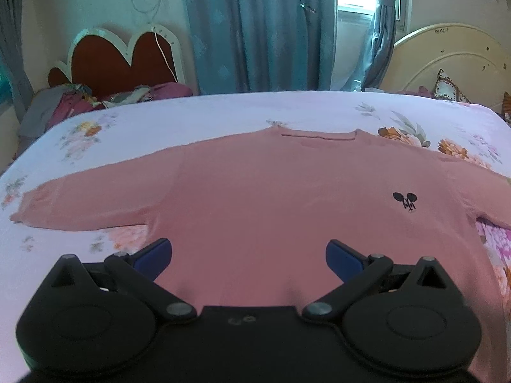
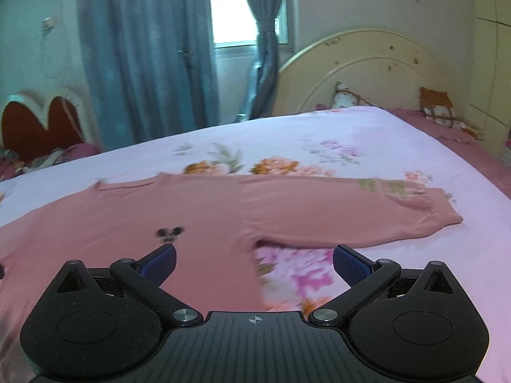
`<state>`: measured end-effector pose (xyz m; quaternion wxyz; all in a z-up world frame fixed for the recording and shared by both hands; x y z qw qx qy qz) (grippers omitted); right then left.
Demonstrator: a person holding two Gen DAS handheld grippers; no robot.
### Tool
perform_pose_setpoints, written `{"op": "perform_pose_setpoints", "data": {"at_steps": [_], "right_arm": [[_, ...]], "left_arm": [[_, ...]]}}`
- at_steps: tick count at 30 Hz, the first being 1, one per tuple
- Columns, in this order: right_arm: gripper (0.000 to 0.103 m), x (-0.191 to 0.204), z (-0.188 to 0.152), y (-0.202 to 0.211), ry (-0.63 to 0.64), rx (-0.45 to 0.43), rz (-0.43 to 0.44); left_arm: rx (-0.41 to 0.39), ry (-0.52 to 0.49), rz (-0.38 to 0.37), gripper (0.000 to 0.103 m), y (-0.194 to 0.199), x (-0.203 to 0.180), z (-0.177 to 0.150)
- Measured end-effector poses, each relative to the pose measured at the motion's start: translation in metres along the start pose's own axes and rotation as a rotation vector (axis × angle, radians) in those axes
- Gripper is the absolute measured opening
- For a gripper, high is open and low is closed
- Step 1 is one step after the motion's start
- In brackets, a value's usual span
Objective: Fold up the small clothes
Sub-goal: 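Move the right gripper to the sweater cuff and grasp it, then carry the cuff across the sweater body with the right gripper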
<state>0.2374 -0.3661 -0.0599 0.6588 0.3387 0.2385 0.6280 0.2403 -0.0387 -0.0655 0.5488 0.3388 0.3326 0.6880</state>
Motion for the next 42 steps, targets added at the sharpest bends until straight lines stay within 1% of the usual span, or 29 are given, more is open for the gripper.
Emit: {"op": "perform_pose_setpoints", "data": {"at_steps": [2,7,9,13,17,22,25,28,29,30,32,34,36,37,39,41,42], "right_arm": [[0.103,-0.018,0.007,-0.011,-0.020,0.000,-0.014],[0.103,-0.064,0.017,-0.043,-0.080,0.020,-0.067],[0.103,-0.083,0.018,-0.054,-0.110,0.030,-0.091],[0.102,-0.124,0.019,-0.075,-0.177,0.048,-0.138],[0.102,-0.162,0.017,-0.093,-0.234,0.071,-0.208],[0.102,-0.205,0.016,-0.113,-0.345,0.095,-0.224],[0.102,-0.221,0.019,-0.123,-0.354,0.091,-0.255],[0.101,-0.236,0.021,-0.134,-0.380,0.085,-0.261],[0.091,-0.241,0.022,-0.137,-0.391,0.081,-0.262],[0.086,-0.245,0.023,-0.139,-0.402,0.076,-0.268],[0.085,-0.253,0.027,-0.140,-0.420,0.049,-0.266],[0.074,-0.256,0.030,-0.143,-0.427,0.039,-0.275],[0.050,-0.260,0.033,-0.148,-0.426,0.034,-0.280],[0.043,-0.262,0.034,-0.147,-0.429,0.032,-0.278],[0.015,-0.264,0.037,-0.147,-0.431,0.027,-0.251],[0.009,-0.262,0.040,-0.146,-0.428,0.026,-0.240],[0.009,-0.260,0.041,-0.144,-0.422,0.021,-0.237]], "left_arm": [[0.004,0.000,0.006,0.102,-0.009,-0.006,0.006],[-0.020,-0.031,0.054,0.102,-0.028,-0.026,0.018],[-0.005,-0.039,0.051,0.102,-0.037,-0.033,0.023],[0.025,-0.057,0.019,0.094,-0.053,-0.047,0.029],[0.045,-0.089,0.038,0.093,-0.066,-0.058,0.033],[0.047,-0.107,0.057,0.093,-0.071,-0.061,0.037],[0.048,-0.111,0.068,0.093,-0.075,-0.061,0.040],[0.047,-0.111,0.080,0.093,-0.078,-0.061,0.043],[0.044,-0.115,0.089,0.093,-0.079,-0.061,0.043],[0.043,-0.119,0.095,0.092,-0.079,-0.061,0.044],[0.040,-0.126,0.106,0.092,-0.080,-0.060,0.045],[0.040,-0.133,0.111,0.091,-0.080,-0.060,0.046],[0.044,-0.138,0.102,0.087,-0.082,-0.061,0.047],[0.047,-0.139,0.091,0.084,-0.082,-0.060,0.048],[0.058,-0.138,0.069,0.083,-0.083,-0.060,0.049],[0.061,-0.138,0.054,0.082,-0.083,-0.060,0.049],[0.059,-0.144,0.047,0.079,-0.082,-0.060,0.049]]}}
Point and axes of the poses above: each gripper's, at about its wrist camera, not at the fingertips, and y roughly against the way its jaws point, x to its left, z to its top, the point moved 2 cm from there along -y, roughly the way its jaws point, and after that the axes turned 11 degrees about x, right-handed, at the moved point
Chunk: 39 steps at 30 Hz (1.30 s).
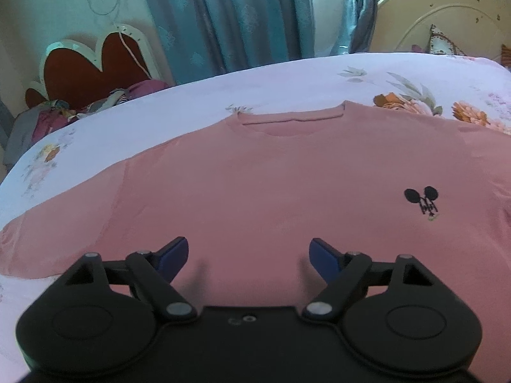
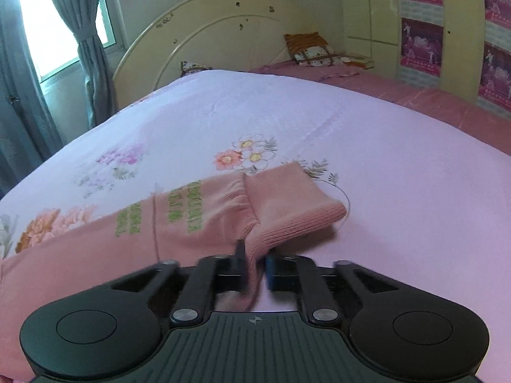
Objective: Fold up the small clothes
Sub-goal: 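Carry the cuff across the sweater body with the right gripper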
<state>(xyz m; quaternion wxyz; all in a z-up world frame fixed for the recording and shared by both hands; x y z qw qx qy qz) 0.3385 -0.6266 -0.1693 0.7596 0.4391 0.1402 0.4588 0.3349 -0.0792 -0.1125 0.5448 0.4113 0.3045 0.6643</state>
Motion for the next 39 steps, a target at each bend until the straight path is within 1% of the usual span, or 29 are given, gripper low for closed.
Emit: {"op": "perform_pose_setpoints", "data": {"at_steps": [2,5,8,12,16,19,21,25,27,30,33,34,35,36,37,38,39], "right_arm": [[0.008,0.009,0.001,0.009,0.018,-0.021,0.017],[0.008,0.028,0.004,0.024,0.054,-0.057,0.053],[0.008,0.061,0.006,0.042,0.107,-0.095,0.113],[0.008,0.119,0.000,0.068,0.198,-0.150,0.210],[0.008,0.190,-0.020,0.089,0.284,-0.166,0.320],[0.008,0.247,-0.047,0.100,0.353,-0.141,0.412],[0.008,0.285,-0.070,0.103,0.402,-0.113,0.468],[0.008,0.349,-0.126,0.099,0.472,-0.022,0.547],[0.008,0.372,-0.151,0.093,0.497,0.040,0.574],[0.009,0.393,-0.183,0.084,0.531,0.102,0.579],[0.009,0.402,-0.199,0.072,0.553,0.157,0.547],[0.012,0.404,-0.196,0.064,0.552,0.175,0.544],[0.025,0.402,-0.196,0.063,0.546,0.190,0.552],[0.054,0.398,-0.193,0.060,0.533,0.199,0.560],[0.069,0.393,-0.192,0.063,0.515,0.187,0.568],[0.077,0.387,-0.190,0.068,0.510,0.157,0.576],[0.077,0.378,-0.185,0.072,0.517,0.138,0.578]], "left_arm": [[-0.003,-0.008,-0.017,0.078,0.002,0.001,0.000],[-0.004,0.007,-0.037,0.078,0.005,0.008,0.001],[-0.016,0.021,-0.038,0.077,0.008,0.018,0.000],[-0.036,0.039,-0.040,0.077,0.011,0.035,-0.001],[-0.050,0.038,-0.041,0.077,0.007,0.054,-0.002],[-0.047,0.051,-0.047,0.077,0.000,0.070,-0.002],[-0.042,0.063,-0.051,0.077,-0.004,0.080,-0.002],[-0.051,0.054,-0.042,0.077,-0.009,0.097,-0.004],[-0.052,0.052,-0.043,0.077,-0.012,0.104,-0.005],[-0.057,0.067,-0.092,0.077,-0.014,0.113,-0.004],[-0.058,0.068,-0.159,0.077,-0.016,0.114,-0.002],[-0.059,0.065,-0.181,0.077,-0.017,0.111,-0.001],[-0.062,0.060,-0.209,0.077,-0.018,0.107,0.001],[-0.065,0.053,-0.233,0.078,-0.018,0.104,0.001],[-0.068,0.045,-0.255,0.080,-0.018,0.099,0.003],[-0.076,0.034,-0.277,0.081,-0.017,0.093,0.004],[-0.086,0.021,-0.296,0.081,-0.017,0.087,0.005]]}}
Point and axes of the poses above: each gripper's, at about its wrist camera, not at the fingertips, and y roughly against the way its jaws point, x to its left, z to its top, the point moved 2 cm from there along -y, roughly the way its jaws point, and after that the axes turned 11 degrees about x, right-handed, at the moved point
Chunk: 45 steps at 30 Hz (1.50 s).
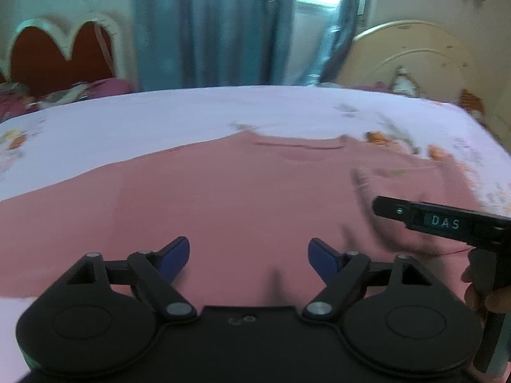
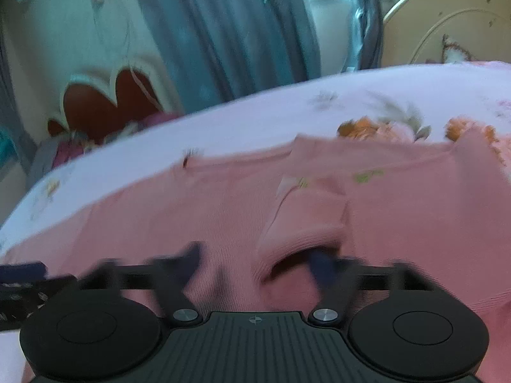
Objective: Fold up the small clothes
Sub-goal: 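Carry the cuff across the sweater body with the right gripper, then open the right gripper to release the sleeve on the body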
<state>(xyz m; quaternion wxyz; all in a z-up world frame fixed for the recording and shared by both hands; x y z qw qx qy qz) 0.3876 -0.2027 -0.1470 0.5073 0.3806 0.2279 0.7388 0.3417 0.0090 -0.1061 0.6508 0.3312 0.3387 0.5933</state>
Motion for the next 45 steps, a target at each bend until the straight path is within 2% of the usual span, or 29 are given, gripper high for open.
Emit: {"op": "perform_pose_setpoints", "data": {"at_steps": [3,6,10,15,16,17,18,20,21,22,23,25,28,34,35,36,37,38,42,45], "right_arm": [[0.077,-0.017,-0.002,0.024,-0.023,-0.038,-0.027],[0.077,-0.042,-0.010,0.048,-0.048,-0.061,-0.112],[0.077,-0.086,-0.029,0.073,-0.092,-0.051,-0.224],[0.077,-0.126,-0.052,0.090,-0.151,-0.028,-0.312],[0.077,-0.132,-0.056,0.093,-0.156,-0.024,-0.318],[0.069,-0.136,-0.059,0.094,-0.157,-0.019,-0.323],[0.056,-0.140,-0.062,0.094,-0.155,-0.010,-0.323],[0.055,-0.145,-0.064,0.089,-0.155,0.006,-0.329],[0.055,-0.147,-0.065,0.088,-0.155,0.011,-0.330],[0.055,-0.149,-0.064,0.085,-0.153,0.017,-0.329],[0.055,-0.150,-0.063,0.081,-0.150,0.023,-0.329],[0.055,-0.150,-0.061,0.074,-0.141,0.022,-0.323],[0.055,-0.149,-0.054,0.066,-0.121,0.017,-0.325],[0.055,-0.145,-0.039,0.052,-0.138,0.004,-0.283],[0.051,-0.142,-0.038,0.050,-0.135,-0.001,-0.278],[0.026,-0.140,-0.036,0.048,-0.123,0.005,-0.273],[0.014,-0.139,-0.036,0.045,-0.118,0.016,-0.279],[0.012,-0.140,-0.037,0.045,-0.123,0.017,-0.287],[0.010,-0.154,-0.043,0.052,-0.177,0.008,-0.320],[0.010,-0.163,-0.049,0.057,-0.223,0.015,-0.288]], "left_arm": [[-0.005,-0.061,-0.020,0.081,-0.007,-0.025,0.004],[-0.004,-0.147,-0.046,0.081,-0.018,-0.057,0.005],[0.001,-0.223,-0.096,0.078,-0.037,-0.099,0.003],[0.009,-0.261,-0.095,0.073,-0.065,-0.137,0.001],[0.012,-0.260,-0.075,0.071,-0.071,-0.140,0.002],[0.015,-0.257,-0.047,0.070,-0.079,-0.142,0.003],[0.015,-0.250,-0.029,0.067,-0.084,-0.141,0.005],[0.007,-0.233,-0.014,0.061,-0.093,-0.137,0.009],[0.006,-0.223,-0.017,0.054,-0.096,-0.135,0.011],[0.001,-0.210,-0.027,0.044,-0.099,-0.132,0.013],[-0.010,-0.194,-0.045,0.038,-0.100,-0.130,0.015],[-0.029,-0.158,-0.071,0.011,-0.100,-0.126,0.021],[-0.097,-0.094,-0.086,0.010,-0.087,-0.116,0.031],[-0.259,0.004,-0.102,0.010,-0.038,-0.083,0.047],[-0.271,0.011,-0.094,0.010,-0.033,-0.076,0.046],[-0.277,0.019,-0.081,0.010,-0.031,-0.069,0.042],[-0.272,0.026,-0.066,0.010,-0.033,-0.061,0.038],[-0.254,0.034,-0.051,0.010,-0.038,-0.054,0.034],[-0.130,0.117,-0.020,0.010,-0.072,-0.029,0.015],[-0.071,0.154,-0.021,0.010,-0.086,-0.021,0.006]]}}
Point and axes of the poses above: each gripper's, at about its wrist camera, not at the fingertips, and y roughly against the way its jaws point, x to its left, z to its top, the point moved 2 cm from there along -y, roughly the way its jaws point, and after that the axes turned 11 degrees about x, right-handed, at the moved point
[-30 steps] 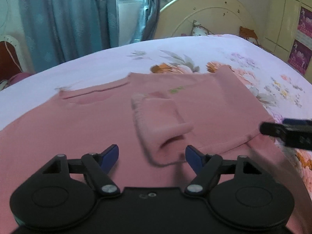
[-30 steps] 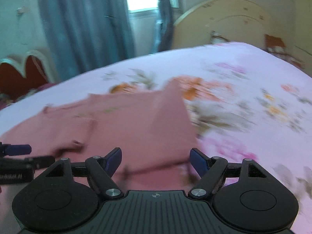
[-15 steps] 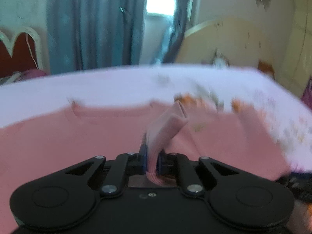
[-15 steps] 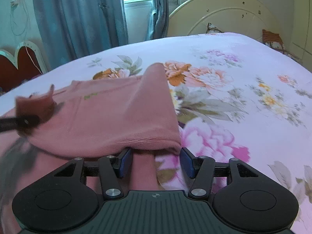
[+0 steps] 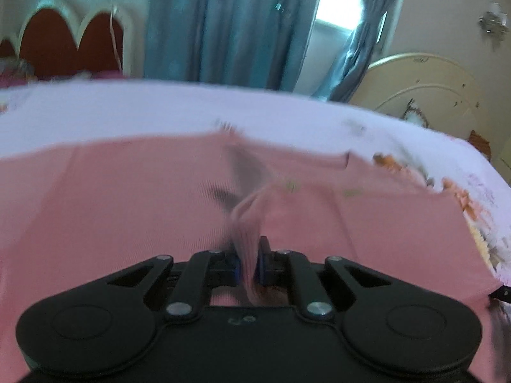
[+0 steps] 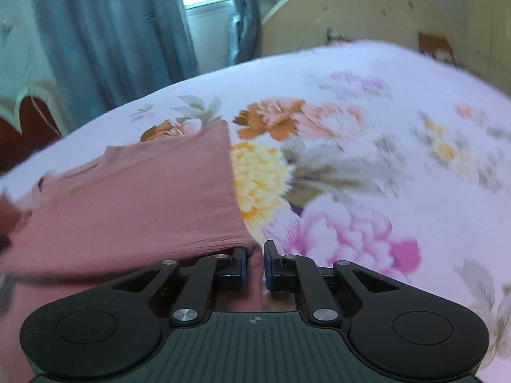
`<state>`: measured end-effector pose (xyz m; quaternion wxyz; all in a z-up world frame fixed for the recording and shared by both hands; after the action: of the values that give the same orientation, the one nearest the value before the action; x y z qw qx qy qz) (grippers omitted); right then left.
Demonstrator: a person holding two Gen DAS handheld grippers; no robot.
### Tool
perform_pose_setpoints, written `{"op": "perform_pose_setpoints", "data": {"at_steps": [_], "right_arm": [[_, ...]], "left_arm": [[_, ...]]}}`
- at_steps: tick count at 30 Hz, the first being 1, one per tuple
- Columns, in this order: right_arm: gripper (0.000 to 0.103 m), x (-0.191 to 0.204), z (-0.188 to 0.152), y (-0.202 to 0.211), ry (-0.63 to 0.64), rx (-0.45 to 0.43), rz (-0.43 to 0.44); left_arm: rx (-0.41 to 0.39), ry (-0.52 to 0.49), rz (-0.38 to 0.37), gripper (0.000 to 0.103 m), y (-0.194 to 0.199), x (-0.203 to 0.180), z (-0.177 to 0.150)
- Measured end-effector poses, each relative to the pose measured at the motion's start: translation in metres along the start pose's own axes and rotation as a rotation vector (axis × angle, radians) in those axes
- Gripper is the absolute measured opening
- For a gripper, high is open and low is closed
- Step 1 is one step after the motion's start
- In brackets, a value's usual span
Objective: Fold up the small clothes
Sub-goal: 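Open the right gripper to release the sleeve on the body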
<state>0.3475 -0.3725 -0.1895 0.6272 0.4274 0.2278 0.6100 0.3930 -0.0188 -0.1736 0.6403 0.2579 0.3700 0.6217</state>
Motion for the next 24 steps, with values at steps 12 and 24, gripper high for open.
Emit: {"op": "perform_pose_setpoints", "data": {"at_steps": [12,24], "right_arm": [[0.048,-0.009,0.015,0.042,0.059,-0.079,-0.014],[0.048,0.032,0.092,-0.055,0.139,0.014,0.035]], "left_arm": [[-0.128,0.035,0.157,0.031,0.043,0.035,0.011],[-0.002,-0.087,0.078,0.034,-0.013,-0.003,0.010]]}}
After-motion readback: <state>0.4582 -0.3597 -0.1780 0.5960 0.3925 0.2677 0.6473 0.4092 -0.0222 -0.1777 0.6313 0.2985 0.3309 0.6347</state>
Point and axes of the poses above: each gripper's, at about its wrist camera, not at the fingertips, and y roughly against the way its jaws point, x to its left, z to its top, the point moved 2 cm from there along -y, roughly the way its jaws point, and after that the axes turned 11 degrees about x, right-handed, at the moved point
